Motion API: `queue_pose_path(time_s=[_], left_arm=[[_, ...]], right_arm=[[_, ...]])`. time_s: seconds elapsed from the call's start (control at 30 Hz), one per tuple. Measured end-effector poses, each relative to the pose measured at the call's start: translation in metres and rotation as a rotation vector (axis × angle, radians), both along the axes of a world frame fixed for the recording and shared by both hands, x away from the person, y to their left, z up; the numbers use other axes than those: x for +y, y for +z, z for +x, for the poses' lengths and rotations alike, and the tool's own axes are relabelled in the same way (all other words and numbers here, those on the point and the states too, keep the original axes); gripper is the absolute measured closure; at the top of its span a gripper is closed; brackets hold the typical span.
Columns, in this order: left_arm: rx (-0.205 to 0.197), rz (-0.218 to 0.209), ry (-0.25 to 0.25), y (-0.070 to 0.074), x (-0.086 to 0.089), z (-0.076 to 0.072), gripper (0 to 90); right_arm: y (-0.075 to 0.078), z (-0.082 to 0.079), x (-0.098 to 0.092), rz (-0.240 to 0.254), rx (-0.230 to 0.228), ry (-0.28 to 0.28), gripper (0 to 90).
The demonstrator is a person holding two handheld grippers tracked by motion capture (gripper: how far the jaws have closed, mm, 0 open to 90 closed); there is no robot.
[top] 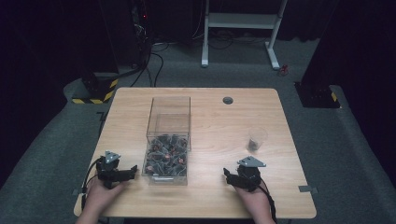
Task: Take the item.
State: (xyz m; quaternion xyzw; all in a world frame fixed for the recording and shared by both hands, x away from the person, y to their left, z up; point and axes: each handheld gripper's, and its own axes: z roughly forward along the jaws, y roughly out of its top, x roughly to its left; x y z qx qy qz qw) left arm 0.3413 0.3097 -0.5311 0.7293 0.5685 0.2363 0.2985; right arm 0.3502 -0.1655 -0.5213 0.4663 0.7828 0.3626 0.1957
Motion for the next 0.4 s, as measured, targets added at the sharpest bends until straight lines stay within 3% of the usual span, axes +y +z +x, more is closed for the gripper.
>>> queue_pose_path(time_s=[0.13,0.23,0.4], left_arm=[[-0.003,-0.004,0.004,-0.0002,-0.0004,0.0001,0.1],[-0.004,-0.004,0.004,-0.0003,-0.0004,0.0001,0.1],[-0.003,-0.004,0.003,-0.0002,-0.0003,0.0,0.1]], right_arm=[[-0.0029,0.0,0.0036,-0.028,0.038,0.0,22.0],[-0.0035,-0.0008,0.0077,-0.069,0.023,0.004,21.7],[-0.0036,-0.0007,0.0105,-0.068,0.033,-0.012,18.0]])
